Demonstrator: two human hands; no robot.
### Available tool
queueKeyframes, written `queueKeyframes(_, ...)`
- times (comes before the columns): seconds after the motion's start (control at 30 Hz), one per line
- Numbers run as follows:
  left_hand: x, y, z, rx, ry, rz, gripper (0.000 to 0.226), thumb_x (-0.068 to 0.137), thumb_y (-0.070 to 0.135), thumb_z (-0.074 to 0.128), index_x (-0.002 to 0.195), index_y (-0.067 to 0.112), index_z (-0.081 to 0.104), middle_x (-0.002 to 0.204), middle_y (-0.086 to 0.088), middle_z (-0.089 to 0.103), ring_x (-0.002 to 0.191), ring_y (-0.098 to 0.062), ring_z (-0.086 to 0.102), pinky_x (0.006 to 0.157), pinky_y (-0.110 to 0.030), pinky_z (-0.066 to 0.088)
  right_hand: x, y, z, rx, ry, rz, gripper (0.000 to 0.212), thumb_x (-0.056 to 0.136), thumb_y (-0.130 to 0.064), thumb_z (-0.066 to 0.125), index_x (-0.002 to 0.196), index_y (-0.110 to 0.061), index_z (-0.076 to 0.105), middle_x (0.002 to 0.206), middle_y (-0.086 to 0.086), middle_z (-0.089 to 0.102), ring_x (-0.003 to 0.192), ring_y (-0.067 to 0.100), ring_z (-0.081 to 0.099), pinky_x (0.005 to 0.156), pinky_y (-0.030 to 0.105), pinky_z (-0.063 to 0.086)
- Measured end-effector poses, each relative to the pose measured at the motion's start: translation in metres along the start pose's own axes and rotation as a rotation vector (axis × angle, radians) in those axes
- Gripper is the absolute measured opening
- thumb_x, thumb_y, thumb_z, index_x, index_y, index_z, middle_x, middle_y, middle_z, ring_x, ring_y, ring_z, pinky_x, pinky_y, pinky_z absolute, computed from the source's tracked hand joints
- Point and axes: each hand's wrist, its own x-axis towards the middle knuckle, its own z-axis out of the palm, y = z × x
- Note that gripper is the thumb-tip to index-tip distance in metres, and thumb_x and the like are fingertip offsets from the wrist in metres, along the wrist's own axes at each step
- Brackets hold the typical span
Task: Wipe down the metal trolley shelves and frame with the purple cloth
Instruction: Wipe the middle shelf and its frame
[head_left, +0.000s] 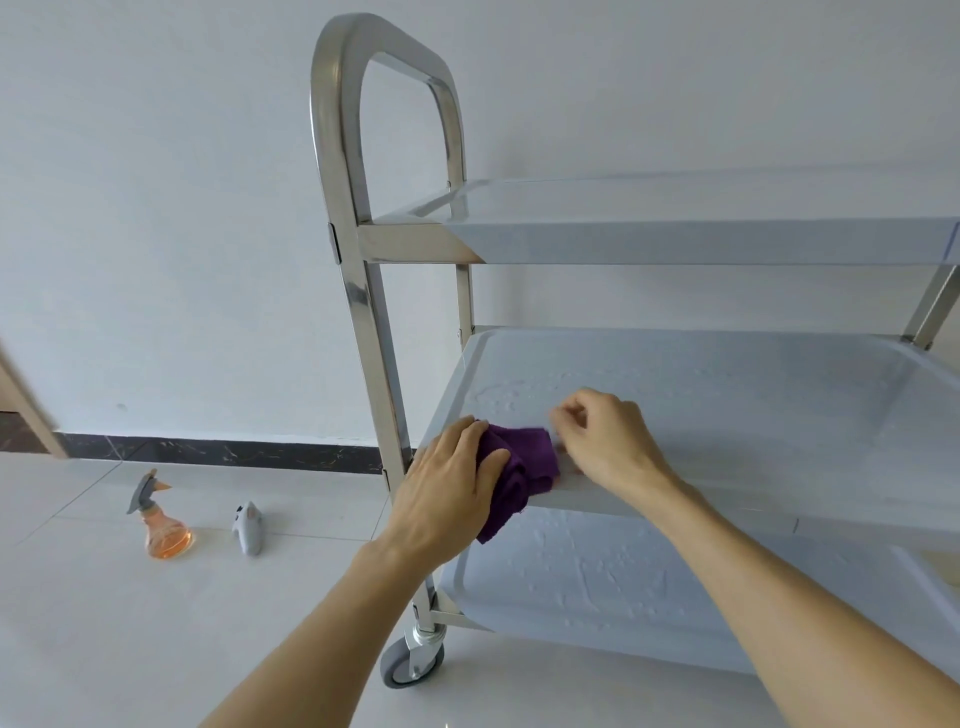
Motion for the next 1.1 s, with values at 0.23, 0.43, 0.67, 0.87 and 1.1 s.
queueKeyframes(0.23, 0.008, 0.017, 0.005, 0.26, -0.038, 0.18, 0.057, 0.095, 0.052, 0.02, 0.147, 0.03, 0.031, 0.16, -0.004, 0.025, 0.146, -0.026, 0.022, 0.118, -0.045, 0.018, -0.003, 0.087, -0.082, -0.489, 0.1, -0.025, 0.024, 0.094, -0.037, 0.057, 0.112, -0.024, 0.065, 0.124, 0.0, 0.067, 0.112, 0.03, 0.062, 0.09, 0.039, 0.047)
queueKeyframes(0.43, 0.012, 0.001, 0.014, 0.588, -0.091, 0.376, 0.069, 0.081, 0.065, 0.058, 0.141, 0.035, 0.041, 0.146, 0.008, 0.045, 0.133, -0.033, 0.037, 0.103, -0.048, 0.038, -0.017, 0.135, -0.109, -0.619, 0.033, 0.07, 0.039, 0.097, -0.05, 0.042, 0.131, -0.037, 0.058, 0.145, -0.013, 0.051, 0.135, 0.018, 0.045, 0.108, 0.043, 0.036)
queueKeyframes(0.67, 0.007, -0.032, -0.006, 0.604, -0.092, 0.321, 0.08, 0.071, 0.062, 0.073, 0.139, 0.026, 0.049, 0.136, 0.002, 0.055, 0.126, -0.033, 0.047, 0.094, -0.052, 0.047, -0.021, 0.139, -0.099, -0.609, 0.051, 0.042, 0.038, 0.098, -0.045, 0.046, 0.135, -0.041, 0.055, 0.149, -0.014, 0.047, 0.138, 0.017, 0.043, 0.11, 0.043, 0.033)
queueKeyframes(0.87, 0.004, 0.038, 0.04, 0.594, -0.005, 0.369, 0.065, 0.08, 0.068, 0.058, 0.129, 0.024, 0.055, 0.131, 0.001, 0.06, 0.124, -0.036, 0.05, 0.091, -0.052, 0.043, -0.02, 0.141, -0.093, -0.62, 0.062, 0.045, 0.039, 0.098, -0.044, 0.045, 0.135, -0.041, 0.055, 0.149, -0.015, 0.046, 0.138, 0.019, 0.043, 0.11, 0.045, 0.033)
queueKeyframes(1.1, 0.01, 0.072, 0.065, 0.555, 0.078, 0.61, 0.052, 0.091, 0.062, 0.048, 0.129, 0.028, 0.056, 0.131, 0.004, 0.06, 0.121, -0.031, 0.053, 0.084, -0.046, 0.048, -0.022, 0.145, -0.096, -0.598, 0.059, 0.041, 0.038, 0.098, -0.043, 0.044, 0.135, -0.043, 0.054, 0.149, -0.019, 0.045, 0.138, 0.017, 0.041, 0.112, 0.045, 0.03)
